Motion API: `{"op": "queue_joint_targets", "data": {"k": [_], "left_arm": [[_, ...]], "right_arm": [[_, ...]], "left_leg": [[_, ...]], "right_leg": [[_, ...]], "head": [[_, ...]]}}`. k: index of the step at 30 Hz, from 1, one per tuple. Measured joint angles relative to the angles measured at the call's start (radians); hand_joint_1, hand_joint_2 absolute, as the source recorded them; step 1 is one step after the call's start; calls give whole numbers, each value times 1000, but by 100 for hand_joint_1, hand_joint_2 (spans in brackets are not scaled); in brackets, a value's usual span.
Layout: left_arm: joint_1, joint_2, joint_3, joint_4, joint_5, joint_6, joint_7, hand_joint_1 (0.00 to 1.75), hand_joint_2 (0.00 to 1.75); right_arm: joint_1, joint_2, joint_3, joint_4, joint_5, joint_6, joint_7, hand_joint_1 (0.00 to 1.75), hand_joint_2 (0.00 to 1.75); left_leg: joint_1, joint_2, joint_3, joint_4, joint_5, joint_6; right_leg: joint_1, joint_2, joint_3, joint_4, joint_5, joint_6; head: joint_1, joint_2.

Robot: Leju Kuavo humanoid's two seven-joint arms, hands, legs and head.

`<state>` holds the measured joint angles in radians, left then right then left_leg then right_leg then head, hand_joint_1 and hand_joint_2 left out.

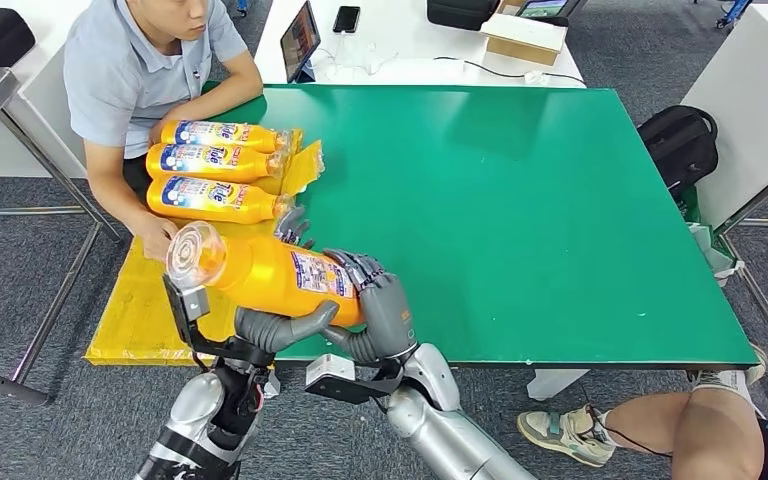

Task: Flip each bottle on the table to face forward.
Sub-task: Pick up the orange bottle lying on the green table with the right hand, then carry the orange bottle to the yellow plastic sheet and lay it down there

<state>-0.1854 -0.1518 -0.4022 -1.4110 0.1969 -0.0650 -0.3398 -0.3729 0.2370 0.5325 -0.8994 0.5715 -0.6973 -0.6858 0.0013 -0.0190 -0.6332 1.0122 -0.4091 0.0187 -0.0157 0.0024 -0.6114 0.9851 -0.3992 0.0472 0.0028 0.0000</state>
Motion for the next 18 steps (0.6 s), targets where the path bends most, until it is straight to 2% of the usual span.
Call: {"op": "queue_joint_targets", "data": {"k": [1,2,3,4,5,8,18], "left_arm": [[-1,0,0,7,0,3,-2,91,175],[-2,0,-1,11,0,5,-5,134,175],[-2,0,-1,13,0,7,-7,170,175],[-3,1,-1,14,0,7,-9,175,175],[-5,2,-1,16,1,6,-8,175,175],[-8,8,0,19,9,-6,-8,175,175],[-10,23,21,24,43,-34,-9,175,175]], "right_arm": [[-1,2,3,5,-6,0,1,122,175],[-2,4,7,10,-13,0,2,80,175],[-5,5,11,17,-20,2,2,42,175],[-8,7,17,26,-26,5,2,9,175],[-12,9,25,37,-30,12,1,0,131],[-21,21,52,73,-39,39,-2,0,0],[-49,35,77,137,-40,48,-10,0,0]], "left_leg": [[0,0,0,0,0,0],[0,0,0,0,0,0],[0,0,0,0,0,0],[0,0,0,0,0,0],[0,0,0,0,0,0],[0,0,0,0,0,0],[0,0,0,0,0,0]], "right_leg": [[0,0,0,0,0,0],[0,0,0,0,0,0],[0,0,0,0,0,0],[0,0,0,0,0,0],[0,0,0,0,0,0],[0,0,0,0,0,0],[0,0,-1,0,0,0]], "head": [[0,0],[0,0],[0,0],[0,0],[0,0],[0,0],[0,0]]}}
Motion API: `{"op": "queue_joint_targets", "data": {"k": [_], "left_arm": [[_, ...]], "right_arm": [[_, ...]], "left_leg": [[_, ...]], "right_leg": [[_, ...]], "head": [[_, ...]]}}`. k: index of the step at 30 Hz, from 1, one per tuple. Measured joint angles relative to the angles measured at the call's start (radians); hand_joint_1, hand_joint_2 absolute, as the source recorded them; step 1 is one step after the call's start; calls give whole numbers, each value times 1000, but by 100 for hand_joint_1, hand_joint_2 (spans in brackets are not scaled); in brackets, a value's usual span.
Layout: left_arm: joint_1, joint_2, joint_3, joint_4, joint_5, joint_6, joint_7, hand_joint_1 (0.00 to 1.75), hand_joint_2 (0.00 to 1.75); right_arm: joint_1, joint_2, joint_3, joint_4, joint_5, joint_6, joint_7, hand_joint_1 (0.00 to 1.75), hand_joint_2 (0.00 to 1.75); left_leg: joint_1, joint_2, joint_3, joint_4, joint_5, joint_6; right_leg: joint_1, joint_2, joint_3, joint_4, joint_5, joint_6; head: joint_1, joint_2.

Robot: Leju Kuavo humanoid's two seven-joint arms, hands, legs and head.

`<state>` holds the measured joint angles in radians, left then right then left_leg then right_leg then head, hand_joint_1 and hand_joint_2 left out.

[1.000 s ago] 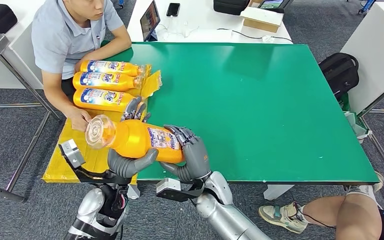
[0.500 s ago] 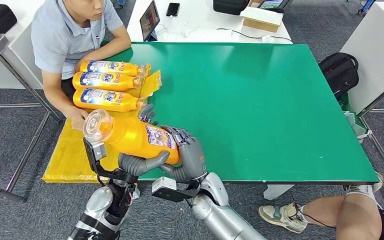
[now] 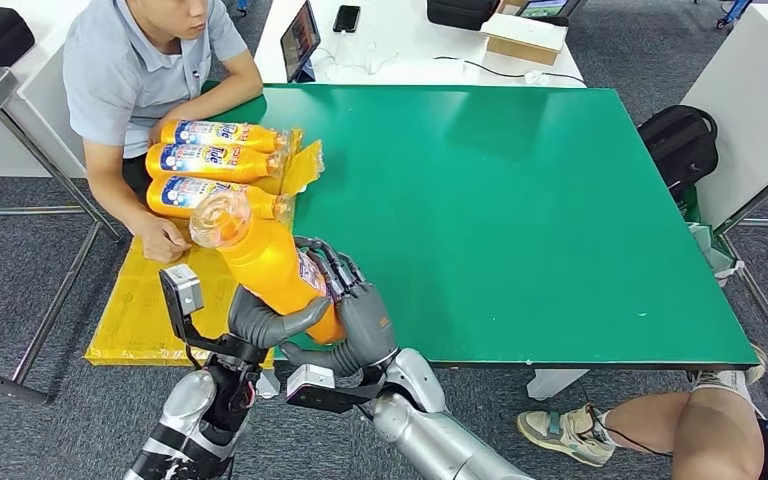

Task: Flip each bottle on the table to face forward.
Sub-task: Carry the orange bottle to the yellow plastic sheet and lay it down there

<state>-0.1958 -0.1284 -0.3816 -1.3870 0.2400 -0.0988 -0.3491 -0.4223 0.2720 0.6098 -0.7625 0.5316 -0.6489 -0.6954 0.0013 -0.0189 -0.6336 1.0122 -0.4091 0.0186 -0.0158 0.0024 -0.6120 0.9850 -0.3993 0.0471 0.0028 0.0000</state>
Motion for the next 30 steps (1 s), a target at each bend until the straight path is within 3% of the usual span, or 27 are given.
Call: {"op": "queue_joint_targets", "data": {"k": [9,15,23,30], "left_arm": [[-2,4,19,0,13,14,-5,175,175],[-45,24,23,31,-261,242,23,175,175],[-99,37,35,86,-311,290,29,175,175],[-196,54,90,241,-585,476,59,175,175]], "right_arm": [[-10,4,3,22,14,-13,0,0,0],[11,-7,-29,1,111,-48,13,0,0],[50,-8,-36,-37,141,-50,0,0,0],[100,-5,-79,-164,221,-50,-3,0,0]], "left_leg": [[0,0,0,0,0,0],[0,0,0,0,0,0],[0,1,0,0,0,0],[0,1,-1,0,0,0]], "right_leg": [[0,0,0,0,0,0],[0,0,0,0,0,0],[0,0,-1,0,0,0],[0,0,-1,0,0,0]], "head": [[0,0],[0,0],[0,0],[0,0]]}}
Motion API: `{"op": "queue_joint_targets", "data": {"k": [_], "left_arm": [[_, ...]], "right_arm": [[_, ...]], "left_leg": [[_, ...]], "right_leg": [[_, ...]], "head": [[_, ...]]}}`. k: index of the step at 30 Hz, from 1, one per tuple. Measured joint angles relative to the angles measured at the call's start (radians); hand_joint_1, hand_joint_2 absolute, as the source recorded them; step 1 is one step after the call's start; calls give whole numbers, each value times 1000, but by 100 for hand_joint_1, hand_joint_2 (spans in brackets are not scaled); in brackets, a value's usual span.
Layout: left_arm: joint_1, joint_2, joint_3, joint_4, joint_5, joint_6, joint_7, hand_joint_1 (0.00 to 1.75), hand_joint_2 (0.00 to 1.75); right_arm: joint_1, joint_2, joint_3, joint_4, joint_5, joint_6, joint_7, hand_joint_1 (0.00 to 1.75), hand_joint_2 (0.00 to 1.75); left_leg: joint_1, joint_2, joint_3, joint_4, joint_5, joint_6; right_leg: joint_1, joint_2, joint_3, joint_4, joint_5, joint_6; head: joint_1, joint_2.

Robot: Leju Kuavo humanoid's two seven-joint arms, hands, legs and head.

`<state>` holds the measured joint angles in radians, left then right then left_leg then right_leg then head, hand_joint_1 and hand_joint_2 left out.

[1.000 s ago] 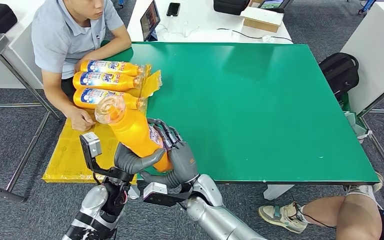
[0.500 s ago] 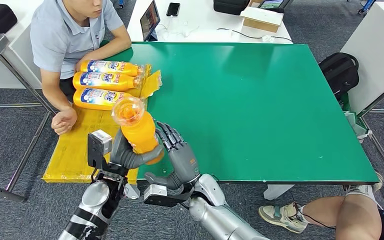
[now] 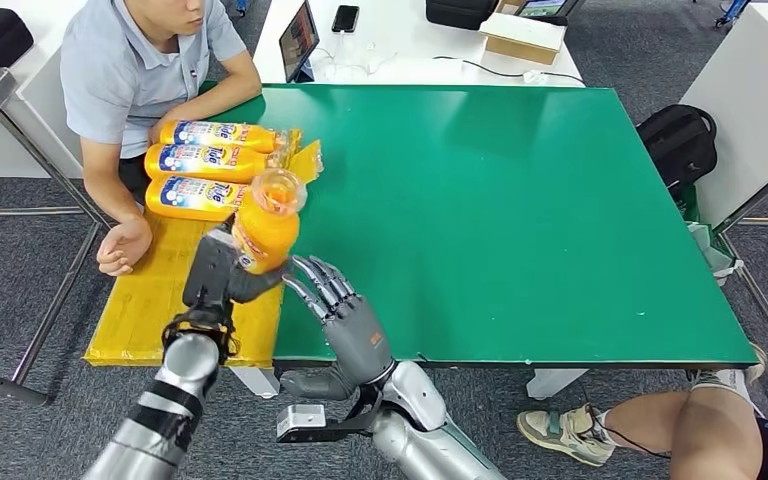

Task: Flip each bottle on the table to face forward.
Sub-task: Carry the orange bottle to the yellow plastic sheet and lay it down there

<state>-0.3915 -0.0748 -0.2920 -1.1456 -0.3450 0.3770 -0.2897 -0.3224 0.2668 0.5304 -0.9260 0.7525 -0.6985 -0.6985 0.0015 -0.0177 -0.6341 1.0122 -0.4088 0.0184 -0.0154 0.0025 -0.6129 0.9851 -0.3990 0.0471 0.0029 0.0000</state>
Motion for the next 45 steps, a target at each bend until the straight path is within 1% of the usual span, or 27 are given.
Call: {"op": "queue_joint_targets", "data": {"k": [3,6,12,14,17,19,20,24,26,32,34,35,36,37,39,40,41,42,45], "left_arm": [[-60,12,36,99,-42,2,1,175,175],[-104,25,53,177,-77,-1,4,175,175],[-140,38,62,254,-104,3,11,175,175],[-153,44,60,278,-164,17,36,175,175],[-194,65,37,354,-351,20,110,175,175],[-223,86,10,422,-466,-1,154,175,175],[-232,95,-1,452,-499,-12,167,175,175],[-254,120,-21,532,-542,-32,188,175,175],[-271,128,-29,564,-564,-58,200,175,175],[-330,154,-99,660,-718,-217,242,175,175],[-348,162,-128,679,-765,-248,243,175,175],[-355,165,-143,687,-784,-262,240,169,175],[-362,167,-156,694,-791,-277,233,155,175],[-368,169,-164,700,-787,-293,221,128,175],[-376,170,-168,708,-750,-327,185,49,175],[-378,171,-168,711,-727,-343,163,20,175],[-379,171,-168,713,-703,-359,138,3,175],[-380,172,-167,714,-682,-374,112,0,175],[-378,173,-155,717,-624,-423,33,0,175]], "right_arm": [[6,2,-14,-29,-17,0,0,0,0],[10,2,-18,-42,-37,0,0,0,0],[13,2,-18,-54,-46,0,0,0,0],[14,2,-18,-55,-53,0,0,0,0],[14,1,-18,-56,-75,0,0,0,0],[14,0,-18,-57,-88,0,0,0,0],[15,0,-18,-59,-94,0,0,0,0],[19,-6,-17,-69,-111,0,0,0,0],[19,-8,-13,-71,-121,0,0,0,0],[18,-15,16,-72,-174,0,0,0,0],[17,-18,25,-72,-191,0,0,0,0],[15,-20,30,-72,-201,0,0,0,0],[13,-21,36,-72,-212,0,0,0,0],[11,-23,42,-72,-223,0,0,0,0],[7,-26,54,-72,-243,0,0,0,0],[5,-27,61,-72,-251,0,0,0,0],[3,-29,68,-72,-258,0,0,0,0],[1,-30,74,-72,-265,0,0,0,0],[-4,-33,90,-72,-287,0,0,0,0]], "left_leg": [[0,0,0,0,1,-1],[0,0,0,0,1,-1],[0,0,0,0,1,-1],[0,0,0,0,1,-1],[0,0,0,0,1,-1],[0,2,0,0,1,-1],[0,2,0,0,1,-1],[0,2,0,0,1,-1],[0,1,0,0,1,-1],[0,2,1,0,1,-1],[0,2,2,0,1,-1],[0,2,3,0,1,-1],[0,2,3,0,1,-1],[0,2,4,0,1,-1],[0,2,5,0,1,-1],[0,2,5,0,1,-1],[0,2,5,0,1,-1],[0,1,5,0,1,-1],[0,0,5,0,1,-1]], "right_leg": [[0,0,0,0,0,0],[0,0,0,1,0,0],[0,0,0,0,0,0],[0,0,0,0,0,0],[0,0,0,0,0,0],[0,0,0,0,0,0],[0,1,0,0,0,0],[0,1,0,0,0,0],[0,1,0,1,0,0],[0,2,1,0,0,0],[0,1,2,0,0,0],[0,1,3,1,0,0],[0,1,3,1,0,0],[0,2,4,1,0,0],[0,2,5,1,0,0],[0,2,5,1,0,0],[0,2,5,1,0,0],[0,1,5,1,0,0],[0,1,6,1,0,0]], "head": [[0,0],[0,0],[0,0],[0,0],[0,0],[0,0],[0,0],[0,0],[0,0],[0,0],[0,0],[0,0],[0,0],[0,0],[0,0],[0,0],[0,0],[0,0],[0,0]]}}
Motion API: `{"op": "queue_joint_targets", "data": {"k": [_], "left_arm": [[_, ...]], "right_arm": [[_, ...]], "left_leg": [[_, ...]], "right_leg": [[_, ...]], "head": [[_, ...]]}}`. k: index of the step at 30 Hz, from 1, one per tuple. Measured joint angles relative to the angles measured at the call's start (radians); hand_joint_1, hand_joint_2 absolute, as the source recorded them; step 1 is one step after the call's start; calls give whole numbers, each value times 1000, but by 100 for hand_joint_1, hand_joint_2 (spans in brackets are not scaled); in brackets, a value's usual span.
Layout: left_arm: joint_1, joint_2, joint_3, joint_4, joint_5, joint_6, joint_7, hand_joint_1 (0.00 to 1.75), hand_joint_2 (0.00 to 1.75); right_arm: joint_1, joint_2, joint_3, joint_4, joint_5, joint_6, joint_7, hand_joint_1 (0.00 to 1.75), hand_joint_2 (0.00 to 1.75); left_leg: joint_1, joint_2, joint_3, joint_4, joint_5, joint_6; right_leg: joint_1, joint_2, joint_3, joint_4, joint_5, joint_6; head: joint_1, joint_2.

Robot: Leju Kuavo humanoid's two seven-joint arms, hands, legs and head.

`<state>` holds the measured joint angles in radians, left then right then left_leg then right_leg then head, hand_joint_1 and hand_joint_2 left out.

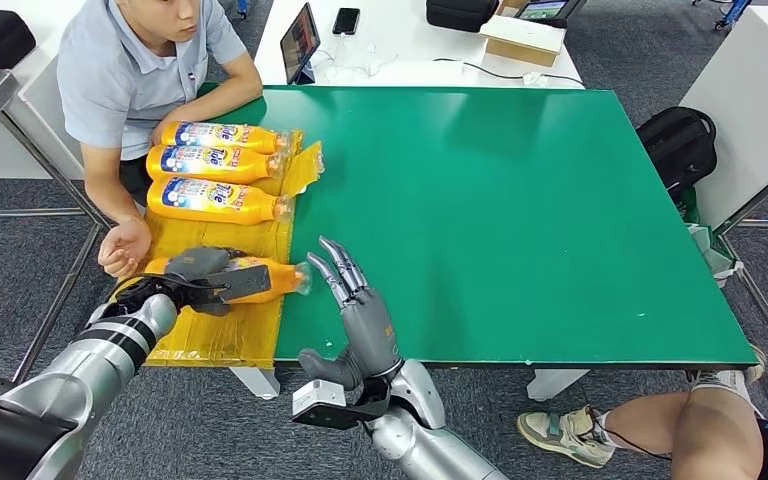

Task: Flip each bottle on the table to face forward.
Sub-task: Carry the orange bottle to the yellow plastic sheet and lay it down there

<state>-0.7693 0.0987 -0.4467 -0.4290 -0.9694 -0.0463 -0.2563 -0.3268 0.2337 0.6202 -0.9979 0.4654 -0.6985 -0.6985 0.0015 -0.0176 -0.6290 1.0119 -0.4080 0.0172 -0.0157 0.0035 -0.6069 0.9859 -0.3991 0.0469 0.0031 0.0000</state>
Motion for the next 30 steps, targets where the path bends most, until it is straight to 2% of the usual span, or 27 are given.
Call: {"op": "queue_joint_targets", "data": {"k": [5,10,14,18,22,27,30], "left_arm": [[12,-1,41,-6,135,-87,-149,0,175],[87,-17,126,-72,407,-259,-325,0,175],[183,-47,187,-172,563,-312,-359,0,175],[254,-79,228,-268,628,-263,-349,0,175],[307,-125,275,-394,725,-116,-317,0,175],[375,-193,315,-544,838,51,-292,0,175],[432,-230,329,-626,891,91,-307,0,175]], "right_arm": [[-10,-6,29,0,-42,0,0,0,0],[-19,-9,68,0,-79,0,0,0,0],[-21,-11,83,0,-78,0,0,0,0],[-22,-15,83,0,-52,0,0,0,0],[-8,-16,57,-22,-6,0,0,0,175],[71,-6,5,-174,-32,0,0,0,175],[132,4,-31,-284,-35,0,-1,0,175]], "left_leg": [[0,-1,0,0,0,0],[-1,0,0,0,0,0],[0,0,0,0,0,0],[-1,0,-2,0,0,0],[-1,-1,-3,0,0,0],[-1,-1,-3,0,-1,0],[-1,-1,-4,0,-2,0]], "right_leg": [[-1,0,0,0,0,0],[-1,0,0,0,0,0],[-1,0,-1,0,0,0],[-1,0,-3,-1,0,0],[-1,0,-3,-1,0,0],[-1,0,-4,-1,0,0],[-1,0,-4,-1,-1,0]], "head": [[0,0],[0,0],[0,0],[0,0],[0,0],[0,0],[0,0]]}}
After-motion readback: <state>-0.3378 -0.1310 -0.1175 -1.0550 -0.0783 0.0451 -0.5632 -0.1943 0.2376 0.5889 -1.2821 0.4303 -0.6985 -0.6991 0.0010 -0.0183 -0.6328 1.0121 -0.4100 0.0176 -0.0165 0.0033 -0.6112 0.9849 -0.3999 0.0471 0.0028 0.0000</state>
